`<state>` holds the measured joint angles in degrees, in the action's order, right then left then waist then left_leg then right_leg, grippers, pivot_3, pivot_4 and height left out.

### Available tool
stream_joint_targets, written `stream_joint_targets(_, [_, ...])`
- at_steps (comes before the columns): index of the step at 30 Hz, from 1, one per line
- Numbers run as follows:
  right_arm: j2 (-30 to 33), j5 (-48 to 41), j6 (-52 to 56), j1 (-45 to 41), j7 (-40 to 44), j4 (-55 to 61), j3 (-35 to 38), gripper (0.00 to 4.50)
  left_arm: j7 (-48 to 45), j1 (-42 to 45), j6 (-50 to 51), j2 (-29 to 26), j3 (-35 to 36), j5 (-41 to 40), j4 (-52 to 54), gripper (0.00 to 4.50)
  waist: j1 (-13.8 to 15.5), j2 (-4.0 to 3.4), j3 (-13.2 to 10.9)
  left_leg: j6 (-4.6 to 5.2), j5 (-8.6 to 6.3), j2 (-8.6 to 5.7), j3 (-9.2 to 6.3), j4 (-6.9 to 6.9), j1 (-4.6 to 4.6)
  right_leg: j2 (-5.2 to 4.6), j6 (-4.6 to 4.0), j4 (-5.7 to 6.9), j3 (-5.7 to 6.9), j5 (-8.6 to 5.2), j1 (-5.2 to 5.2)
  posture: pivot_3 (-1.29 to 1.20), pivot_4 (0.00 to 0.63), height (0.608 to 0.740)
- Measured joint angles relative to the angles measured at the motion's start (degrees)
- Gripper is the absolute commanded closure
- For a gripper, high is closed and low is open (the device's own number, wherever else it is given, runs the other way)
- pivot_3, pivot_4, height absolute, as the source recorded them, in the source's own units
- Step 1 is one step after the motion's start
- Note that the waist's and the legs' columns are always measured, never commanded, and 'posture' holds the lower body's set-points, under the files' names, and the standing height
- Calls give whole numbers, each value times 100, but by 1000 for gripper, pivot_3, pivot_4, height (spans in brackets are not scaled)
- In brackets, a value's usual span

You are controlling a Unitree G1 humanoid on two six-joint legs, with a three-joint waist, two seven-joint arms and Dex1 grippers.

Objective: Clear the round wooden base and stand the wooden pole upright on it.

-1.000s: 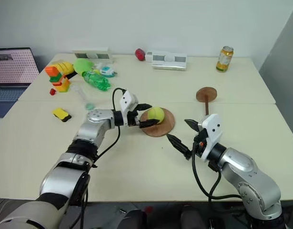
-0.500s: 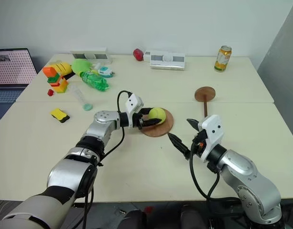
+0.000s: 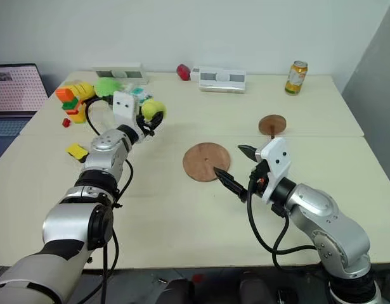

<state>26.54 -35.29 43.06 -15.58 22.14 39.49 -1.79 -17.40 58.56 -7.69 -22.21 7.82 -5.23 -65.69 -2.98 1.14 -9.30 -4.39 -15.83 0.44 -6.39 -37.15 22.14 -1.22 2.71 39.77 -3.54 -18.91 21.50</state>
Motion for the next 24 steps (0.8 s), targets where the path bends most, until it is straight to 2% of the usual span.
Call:
stream_joint_targets(6, [6,-44,89,-218,150,-169,-16,0,1404,-84,-11,243,186,49,-426,2014,6,6,1,-21,11,-1,-8,-27,54,0,0,17,10,0,42,0,150,740])
stream_joint_targets(8, [12,-53,122,-242,154,-170,-16,0,1575,-89,-11,249,210,64,-492,2014,-15,6,1,-21,12,0,-9,-40,72,2,0,27,10,0,60,0,150,740])
stream_joint_targets(10, [17,-56,131,-262,155,-169,-14,0,1692,-91,-10,250,286,56,-578,1356,-29,6,1,-21,12,0,-9,-43,74,3,0,31,10,0,62,0,150,740])
stream_joint_targets(11, [23,-59,141,-262,153,-169,-7,0,1681,-92,-11,259,320,43,-599,1238,-33,6,1,-21,12,0,-9,-44,74,3,0,33,10,0,62,0,150,740])
stream_joint_targets(13, [24,-72,169,-262,149,-169,-2,0,1663,-93,-34,281,358,33,-618,672,-32,6,1,-21,12,0,-9,-47,74,3,0,34,10,0,62,0,150,740])
stream_joint_targets(16, [23,-72,201,-260,103,-168,9,0,1606,-93,-53,284,384,33,-620,48,-32,6,1,-21,12,-1,-9,-53,76,4,0,35,10,0,61,0,150,740])
stream_joint_targets(24, [-2,-55,237,-221,-9,-168,57,0,1531,-106,-137,282,391,39,-562,21,-32,6,1,-21,12,-1,-9,-57,76,3,0,40,10,0,61,0,150,740])
